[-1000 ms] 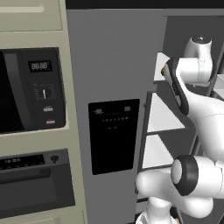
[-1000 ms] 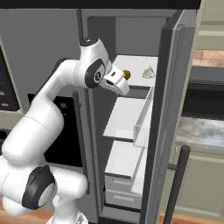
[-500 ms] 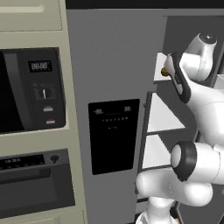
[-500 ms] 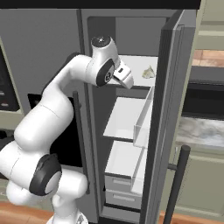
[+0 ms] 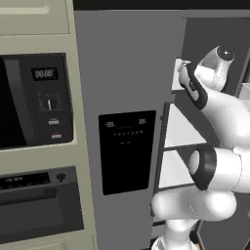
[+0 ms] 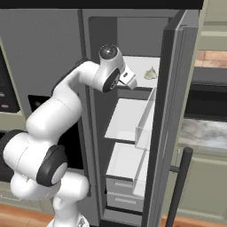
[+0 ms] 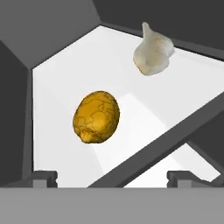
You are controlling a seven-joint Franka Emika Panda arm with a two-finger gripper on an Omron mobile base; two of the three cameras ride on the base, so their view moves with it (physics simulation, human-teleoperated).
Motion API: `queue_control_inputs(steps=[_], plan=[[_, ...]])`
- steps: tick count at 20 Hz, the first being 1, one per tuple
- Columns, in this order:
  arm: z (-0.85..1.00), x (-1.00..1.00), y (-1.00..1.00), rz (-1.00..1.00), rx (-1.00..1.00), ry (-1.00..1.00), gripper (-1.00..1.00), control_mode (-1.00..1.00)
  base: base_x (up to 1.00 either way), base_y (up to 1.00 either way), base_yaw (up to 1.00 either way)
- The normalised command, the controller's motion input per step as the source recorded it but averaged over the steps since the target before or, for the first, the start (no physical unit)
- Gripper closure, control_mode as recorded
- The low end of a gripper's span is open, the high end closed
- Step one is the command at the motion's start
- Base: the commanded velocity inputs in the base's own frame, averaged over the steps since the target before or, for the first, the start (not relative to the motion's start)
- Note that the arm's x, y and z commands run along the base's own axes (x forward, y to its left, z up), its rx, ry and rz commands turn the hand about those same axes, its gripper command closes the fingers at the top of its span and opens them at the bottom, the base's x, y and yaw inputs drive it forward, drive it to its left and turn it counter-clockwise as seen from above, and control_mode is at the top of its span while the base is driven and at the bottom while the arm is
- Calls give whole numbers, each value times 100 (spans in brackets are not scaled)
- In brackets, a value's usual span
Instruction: Grab the lemon and garlic from the fridge, place them in the blender, close the lid, and turn on the blender to create a marinade.
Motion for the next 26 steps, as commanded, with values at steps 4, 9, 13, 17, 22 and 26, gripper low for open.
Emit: queue_control_inputs(steps=[4,9,13,17,22,26], plan=[[0,54,-6,8,0,11,-100,-100,0,0,0],[0,50,-3,8,0,13,-100,-100,0,0,0],[0,48,-13,8,0,5,-100,-100,0,0,0],[-12,27,-20,4,0,0,-100,-100,0,0,0],[-39,10,10,0,-1,2,-100,-100,0,0,0],[-43,0,51,0,-5,0,100,-100,0,0,0]])
